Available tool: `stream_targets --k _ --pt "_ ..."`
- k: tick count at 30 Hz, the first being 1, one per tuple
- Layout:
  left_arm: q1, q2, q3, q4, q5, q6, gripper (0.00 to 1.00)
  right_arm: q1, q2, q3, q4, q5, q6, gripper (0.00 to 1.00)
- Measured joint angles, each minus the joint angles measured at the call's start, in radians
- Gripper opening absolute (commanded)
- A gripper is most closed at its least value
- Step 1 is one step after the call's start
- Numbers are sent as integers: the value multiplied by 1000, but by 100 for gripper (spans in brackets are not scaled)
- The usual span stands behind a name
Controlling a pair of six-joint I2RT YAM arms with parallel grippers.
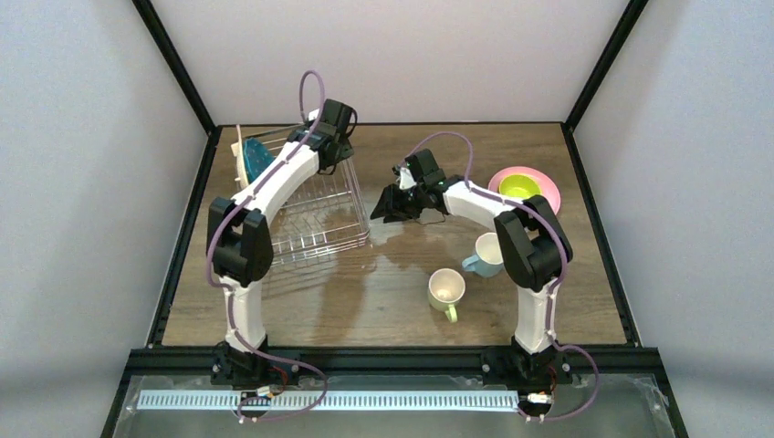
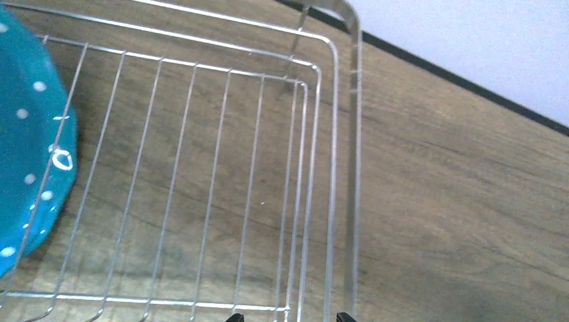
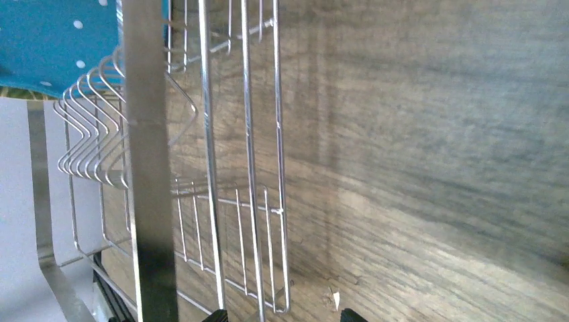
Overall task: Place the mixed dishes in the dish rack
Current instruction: Move the dish rack to the center of the board.
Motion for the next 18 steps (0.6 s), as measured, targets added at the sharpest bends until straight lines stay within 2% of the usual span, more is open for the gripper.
stream_targets --k 8,18 --pt "-4 58 106 19 34 -7 79 -34 0 60 -56 54 -48 96" --pt "-5 201 225 17 51 -17 78 -113 0 163 -130 123 -93 96"
